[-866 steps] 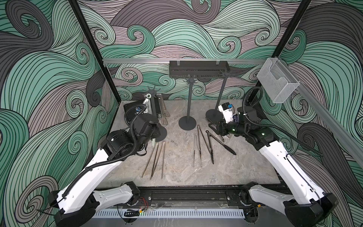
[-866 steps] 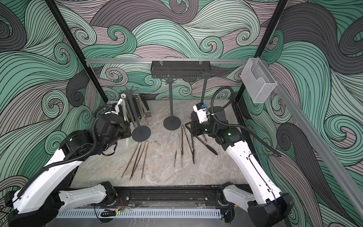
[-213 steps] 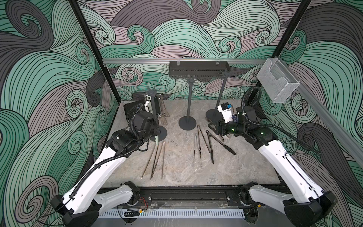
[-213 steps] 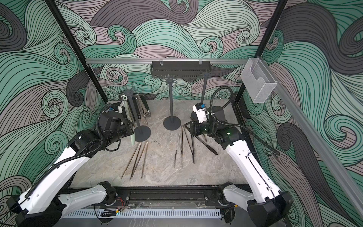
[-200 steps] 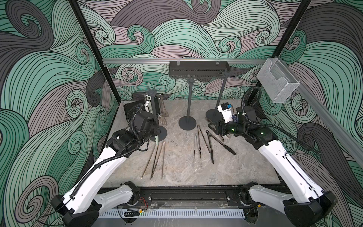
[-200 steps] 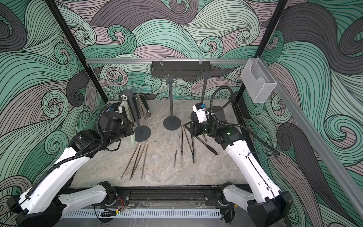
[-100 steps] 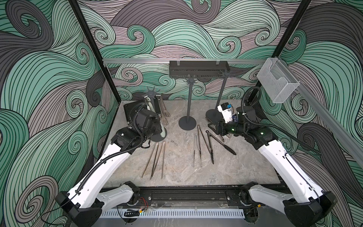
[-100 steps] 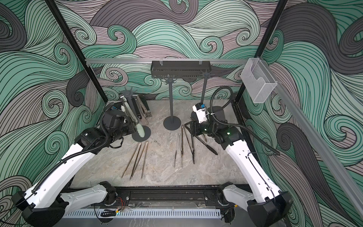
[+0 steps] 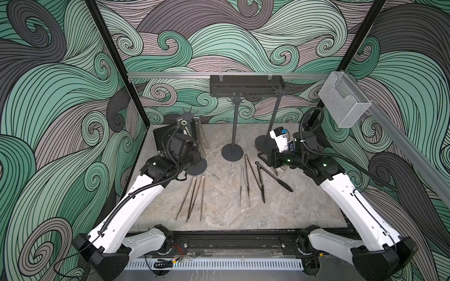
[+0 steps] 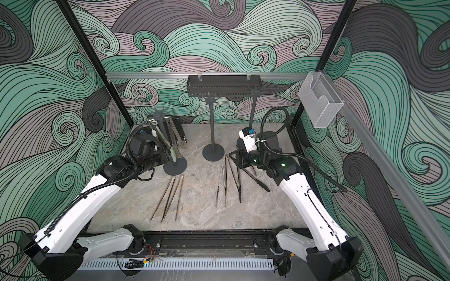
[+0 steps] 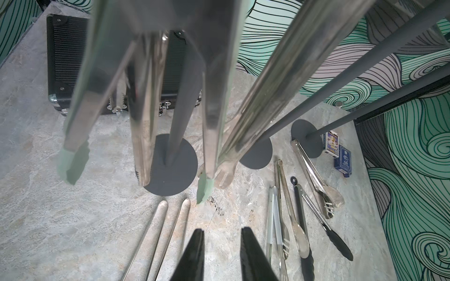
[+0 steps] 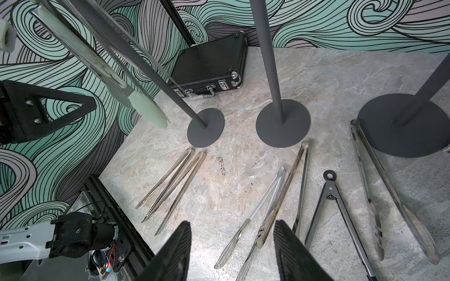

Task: Hang food tongs on kitchen utensil racks
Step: Hang the food tongs on the rack, then pick up the food tongs from the center of the board.

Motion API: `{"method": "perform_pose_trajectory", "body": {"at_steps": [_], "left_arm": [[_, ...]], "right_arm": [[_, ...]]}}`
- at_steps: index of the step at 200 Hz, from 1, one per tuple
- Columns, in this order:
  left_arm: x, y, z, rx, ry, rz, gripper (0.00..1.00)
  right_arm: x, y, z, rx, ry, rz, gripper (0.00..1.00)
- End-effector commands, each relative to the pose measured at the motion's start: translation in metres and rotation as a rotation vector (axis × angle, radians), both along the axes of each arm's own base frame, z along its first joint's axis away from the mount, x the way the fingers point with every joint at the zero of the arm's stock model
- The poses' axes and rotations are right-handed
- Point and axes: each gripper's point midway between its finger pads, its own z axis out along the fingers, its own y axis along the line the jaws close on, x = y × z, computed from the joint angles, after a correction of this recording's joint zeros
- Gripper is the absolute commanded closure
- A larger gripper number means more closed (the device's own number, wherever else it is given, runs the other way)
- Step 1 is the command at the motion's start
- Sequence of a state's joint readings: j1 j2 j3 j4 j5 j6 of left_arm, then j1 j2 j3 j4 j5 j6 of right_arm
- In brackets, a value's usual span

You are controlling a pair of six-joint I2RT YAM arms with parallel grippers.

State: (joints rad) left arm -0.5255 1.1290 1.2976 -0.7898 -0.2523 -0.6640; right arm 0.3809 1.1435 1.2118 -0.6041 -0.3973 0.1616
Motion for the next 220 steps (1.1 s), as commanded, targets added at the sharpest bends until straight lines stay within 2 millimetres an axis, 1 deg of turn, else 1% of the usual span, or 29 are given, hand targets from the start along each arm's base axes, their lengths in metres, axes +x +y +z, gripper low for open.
{"method": "perform_pose_trajectory", "body": {"at_steps": [1, 9, 24, 51, 80, 104, 118, 142, 160, 176, 195, 205, 220], "left_arm": [[-0.001, 0.001, 0.013, -0.011, -0.019, -0.008, 0.60], [-0.003, 0.001, 0.015, -0.012, -0.020, -0.016, 0.55], [-0.008, 0.001, 0.019, -0.012, -0.019, -0.035, 0.47], [-0.023, 0.002, 0.029, -0.018, -0.020, -0.081, 0.39], [-0.048, 0.009, 0.038, -0.010, -0.004, -0.127, 0.37], [-0.069, 0.013, 0.044, 0.006, 0.017, -0.186, 0.36], [-0.078, 0.012, 0.047, 0.005, 0.020, -0.224, 0.35], [-0.085, 0.011, 0.051, 0.010, 0.007, -0.265, 0.35], [-0.085, 0.008, 0.052, -0.003, -0.029, -0.285, 0.33], [-0.086, 0.004, 0.055, -0.014, -0.056, -0.312, 0.33], [-0.089, 0.008, 0.059, -0.008, -0.090, -0.308, 0.32], [-0.091, 0.012, 0.061, -0.011, -0.110, -0.298, 0.31], [-0.095, 0.013, 0.065, -0.015, -0.133, -0.303, 0.31]], "right_arm": [[0.004, -0.003, 0.000, 0.005, 0.005, -0.013, 0.44], [0.007, -0.004, -0.002, 0.005, 0.012, -0.022, 0.43], [0.011, -0.008, -0.005, 0.010, 0.026, -0.038, 0.43], [0.019, -0.013, -0.011, 0.032, 0.057, -0.065, 0.43], [0.025, -0.017, -0.017, 0.025, 0.078, -0.082, 0.43], [0.028, -0.022, -0.027, -0.023, 0.110, -0.098, 0.42], [0.031, -0.027, -0.039, -0.067, 0.142, -0.127, 0.42], [0.035, -0.045, -0.069, -0.166, 0.219, -0.202, 0.42], [0.038, -0.066, -0.091, -0.221, 0.269, -0.288, 0.42], [0.040, -0.089, -0.109, -0.249, 0.314, -0.367, 0.42], [0.043, -0.115, -0.129, -0.283, 0.366, -0.449, 0.42], [0.045, -0.125, -0.139, -0.306, 0.385, -0.474, 0.43], [0.049, -0.132, -0.152, -0.338, 0.393, -0.494, 0.43]]}}
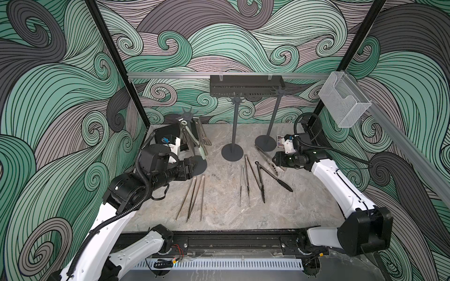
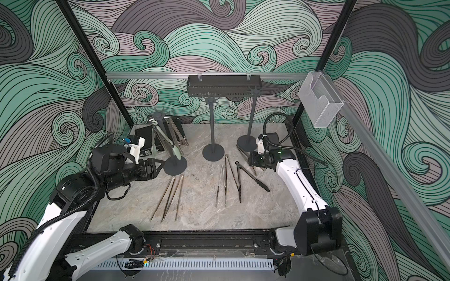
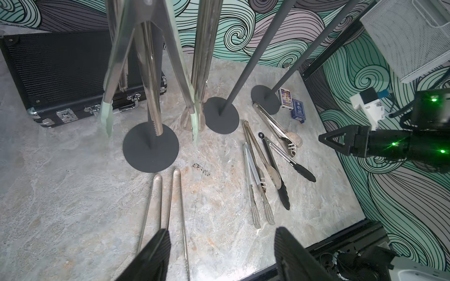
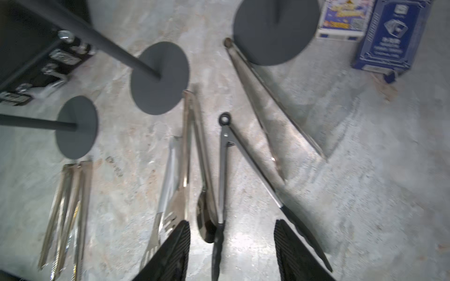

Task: Hang food tongs on kitchen utensil racks
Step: Pick up the food tongs from the center of the board.

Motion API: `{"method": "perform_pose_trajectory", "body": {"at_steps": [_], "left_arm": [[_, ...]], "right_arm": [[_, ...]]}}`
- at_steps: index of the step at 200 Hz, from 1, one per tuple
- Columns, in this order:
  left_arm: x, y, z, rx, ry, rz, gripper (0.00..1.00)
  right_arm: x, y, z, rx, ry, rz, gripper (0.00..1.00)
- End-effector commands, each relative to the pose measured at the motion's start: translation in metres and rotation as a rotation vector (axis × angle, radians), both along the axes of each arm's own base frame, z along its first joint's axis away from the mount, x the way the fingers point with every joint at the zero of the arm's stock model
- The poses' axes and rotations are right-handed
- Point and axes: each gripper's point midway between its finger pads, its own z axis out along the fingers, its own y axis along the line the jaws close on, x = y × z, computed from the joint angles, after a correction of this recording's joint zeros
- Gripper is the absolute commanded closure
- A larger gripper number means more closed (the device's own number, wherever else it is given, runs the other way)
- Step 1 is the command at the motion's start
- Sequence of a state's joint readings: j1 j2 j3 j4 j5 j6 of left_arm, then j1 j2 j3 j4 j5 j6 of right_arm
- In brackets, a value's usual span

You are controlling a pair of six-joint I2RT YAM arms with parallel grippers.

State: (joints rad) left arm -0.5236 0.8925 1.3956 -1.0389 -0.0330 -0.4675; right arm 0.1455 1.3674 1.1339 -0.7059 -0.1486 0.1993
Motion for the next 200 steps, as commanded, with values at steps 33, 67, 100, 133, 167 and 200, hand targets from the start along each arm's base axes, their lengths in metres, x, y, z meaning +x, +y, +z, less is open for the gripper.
{"method": "perform_pose_trajectory", "body": {"at_steps": [33, 67, 100, 133, 167, 200], "left_arm": [[-0.007, 0.007, 0.010, 0.007, -0.073, -0.014, 0.31], [-0.004, 0.004, 0.006, 0.015, -0.064, -0.024, 0.31], [-0.005, 0.008, 0.007, 0.021, -0.076, -0.013, 0.31], [-0.005, 0.010, 0.008, 0.020, -0.082, 0.000, 0.31], [-0.006, 0.012, 0.008, 0.024, -0.084, 0.005, 0.32], [-0.005, 0.012, 0.007, 0.033, -0.082, 0.007, 0.32]], "right_arm": [[0.016, -0.006, -0.049, -0.052, 0.077, 0.001, 0.46], [0.030, -0.004, -0.078, -0.078, 0.118, 0.010, 0.47], [0.038, -0.003, -0.104, -0.097, 0.165, 0.015, 0.49], [0.050, -0.004, -0.120, -0.125, 0.188, 0.013, 0.52], [0.059, -0.006, -0.134, -0.157, 0.209, 0.019, 0.56], [0.071, 0.002, -0.138, -0.148, 0.206, 0.044, 0.60]]}}
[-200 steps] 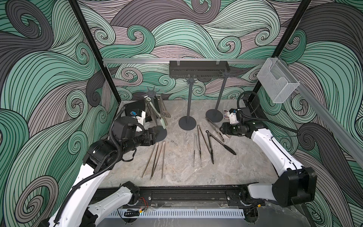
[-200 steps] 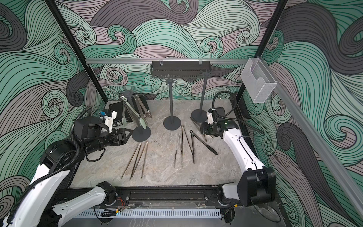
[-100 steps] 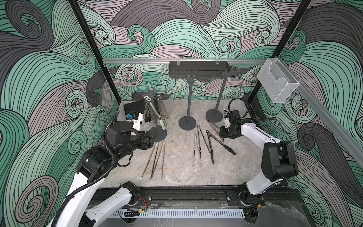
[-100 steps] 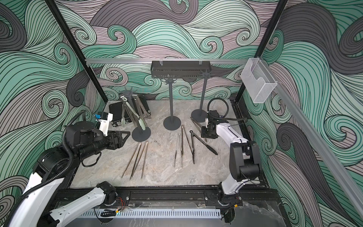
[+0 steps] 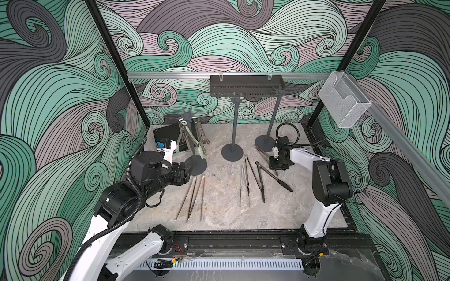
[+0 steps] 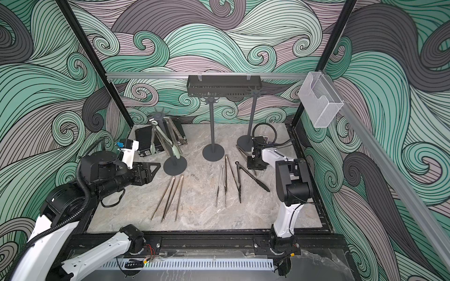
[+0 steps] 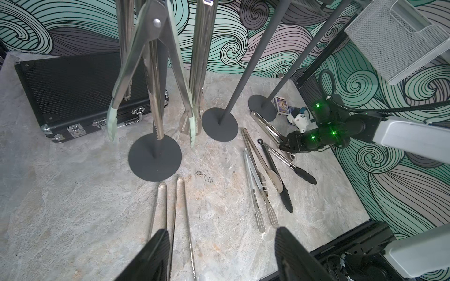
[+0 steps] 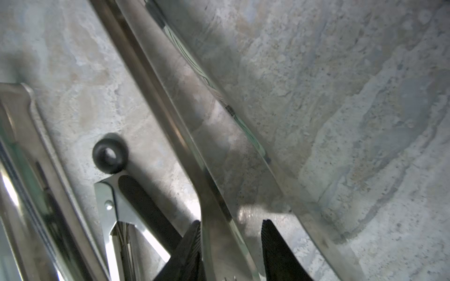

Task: Hang food tongs on kitchen utensil racks
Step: Pick up the food tongs from the center of the board.

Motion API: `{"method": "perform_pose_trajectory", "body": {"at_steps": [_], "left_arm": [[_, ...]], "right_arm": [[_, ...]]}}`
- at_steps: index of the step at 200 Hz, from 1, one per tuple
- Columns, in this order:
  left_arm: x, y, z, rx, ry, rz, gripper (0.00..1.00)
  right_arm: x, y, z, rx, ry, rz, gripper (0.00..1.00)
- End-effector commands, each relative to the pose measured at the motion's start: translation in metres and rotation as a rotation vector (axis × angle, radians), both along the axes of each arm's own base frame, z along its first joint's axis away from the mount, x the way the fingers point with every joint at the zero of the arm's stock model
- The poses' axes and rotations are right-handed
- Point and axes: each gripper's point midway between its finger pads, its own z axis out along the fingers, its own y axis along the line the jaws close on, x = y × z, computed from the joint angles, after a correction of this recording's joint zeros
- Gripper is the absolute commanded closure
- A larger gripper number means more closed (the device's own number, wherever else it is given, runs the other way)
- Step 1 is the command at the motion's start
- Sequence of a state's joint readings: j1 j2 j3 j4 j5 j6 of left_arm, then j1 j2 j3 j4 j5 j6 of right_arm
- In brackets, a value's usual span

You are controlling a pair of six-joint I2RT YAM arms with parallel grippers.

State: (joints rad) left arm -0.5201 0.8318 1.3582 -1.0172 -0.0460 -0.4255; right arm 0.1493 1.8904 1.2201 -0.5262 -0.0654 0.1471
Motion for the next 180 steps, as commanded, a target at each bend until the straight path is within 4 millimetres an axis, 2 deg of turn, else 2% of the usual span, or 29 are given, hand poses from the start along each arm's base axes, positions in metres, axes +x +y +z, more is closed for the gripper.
{"method": "perform_pose_trajectory", "body": {"at_steps": [1, 72, 126, 180], "left_arm": [[0.003, 0.005, 0.004, 0.017, -0.024, 0.017, 0.32], [0.005, 0.002, 0.000, 0.023, -0.015, 0.008, 0.32], [0.008, 0.000, -0.004, 0.028, -0.008, 0.002, 0.32], [0.007, 0.001, -0.004, 0.031, -0.013, 0.001, 0.32]], "right_arm": [[0.013, 0.007, 0.004, -0.012, -0.026, 0.030, 0.60], [0.023, 0.018, -0.009, -0.058, 0.041, 0.070, 0.63], [0.027, 0.020, -0.017, -0.085, 0.083, 0.092, 0.75], [0.023, 0.017, -0.019, -0.103, 0.106, 0.117, 0.87]]}}
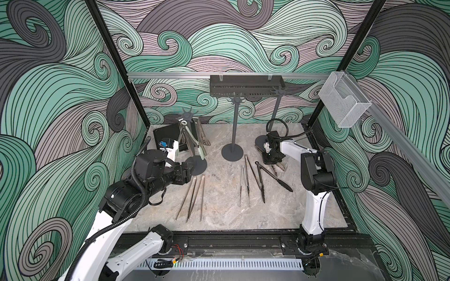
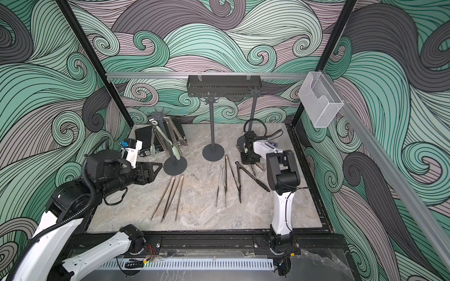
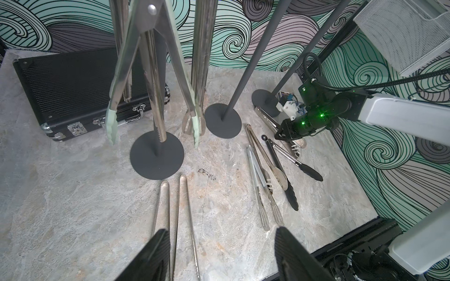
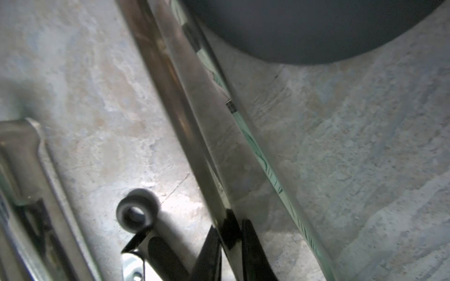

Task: Hang food tongs on kitchen utensil racks
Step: Pick up the food tongs from the center of the board.

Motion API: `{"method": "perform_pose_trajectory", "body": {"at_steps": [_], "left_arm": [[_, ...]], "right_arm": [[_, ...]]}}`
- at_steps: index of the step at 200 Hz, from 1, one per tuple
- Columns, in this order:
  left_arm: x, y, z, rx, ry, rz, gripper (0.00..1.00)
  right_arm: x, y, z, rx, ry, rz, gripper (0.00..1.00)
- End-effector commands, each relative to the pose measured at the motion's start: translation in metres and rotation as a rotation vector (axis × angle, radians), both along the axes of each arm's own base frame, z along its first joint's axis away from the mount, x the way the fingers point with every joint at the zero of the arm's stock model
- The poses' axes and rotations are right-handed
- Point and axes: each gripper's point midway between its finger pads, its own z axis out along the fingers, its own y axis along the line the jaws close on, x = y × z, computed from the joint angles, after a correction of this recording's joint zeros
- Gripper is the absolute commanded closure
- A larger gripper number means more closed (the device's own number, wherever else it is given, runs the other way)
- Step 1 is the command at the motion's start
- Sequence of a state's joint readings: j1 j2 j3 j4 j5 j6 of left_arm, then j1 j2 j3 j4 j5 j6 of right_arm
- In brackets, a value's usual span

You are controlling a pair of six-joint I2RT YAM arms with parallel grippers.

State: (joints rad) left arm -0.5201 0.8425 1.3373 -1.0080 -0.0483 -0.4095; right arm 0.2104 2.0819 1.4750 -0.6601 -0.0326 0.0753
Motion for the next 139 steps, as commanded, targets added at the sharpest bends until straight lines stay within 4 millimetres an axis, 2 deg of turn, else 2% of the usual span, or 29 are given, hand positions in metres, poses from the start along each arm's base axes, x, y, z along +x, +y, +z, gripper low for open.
{"method": "perform_pose_trajectory", "body": {"at_steps": [1, 67, 102, 139], "left_arm": [[0.002, 0.003, 0.004, 0.007, -0.026, 0.007, 0.32], [-0.001, 0.005, 0.006, 0.002, -0.041, 0.008, 0.32], [-0.002, 0.006, 0.007, 0.004, -0.048, 0.007, 0.32], [-0.003, 0.009, 0.007, 0.007, -0.056, 0.014, 0.32]], "right_arm": [[-0.009, -0.009, -0.008, -0.045, 0.046, -0.005, 0.87], [-0.010, -0.008, 0.000, -0.055, 0.027, 0.015, 1.00], [-0.005, -0.006, 0.019, -0.054, -0.023, 0.026, 1.00], [-0.004, 0.005, 0.046, -0.032, -0.106, 0.072, 1.00]]}}
